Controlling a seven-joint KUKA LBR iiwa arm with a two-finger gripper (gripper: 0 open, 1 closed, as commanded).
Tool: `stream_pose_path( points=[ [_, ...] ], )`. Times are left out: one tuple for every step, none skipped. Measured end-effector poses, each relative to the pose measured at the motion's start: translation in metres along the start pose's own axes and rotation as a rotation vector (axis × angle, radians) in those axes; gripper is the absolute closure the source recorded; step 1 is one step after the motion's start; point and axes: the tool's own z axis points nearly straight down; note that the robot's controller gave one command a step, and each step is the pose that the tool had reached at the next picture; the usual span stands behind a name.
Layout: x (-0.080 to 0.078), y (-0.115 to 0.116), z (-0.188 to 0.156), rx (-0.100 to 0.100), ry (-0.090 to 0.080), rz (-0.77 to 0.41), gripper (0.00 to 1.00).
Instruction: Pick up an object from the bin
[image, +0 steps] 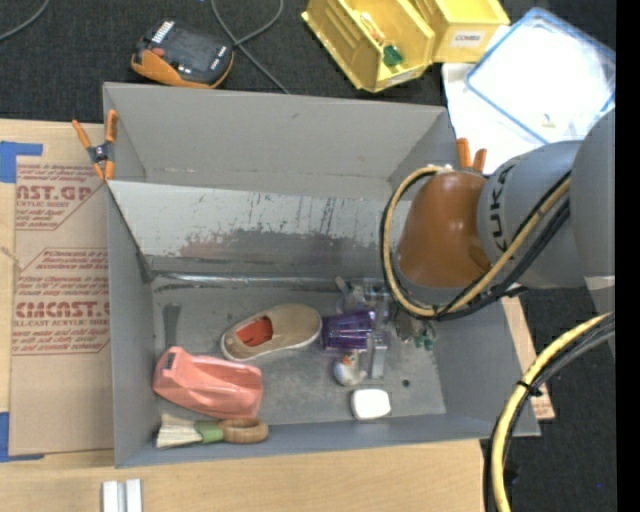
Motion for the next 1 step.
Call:
stream_pose_path(
  points=[
    [-0.0002, -0.0005, 0.0003, 0.002, 0.001, -0.040, 1.00]
  ],
)
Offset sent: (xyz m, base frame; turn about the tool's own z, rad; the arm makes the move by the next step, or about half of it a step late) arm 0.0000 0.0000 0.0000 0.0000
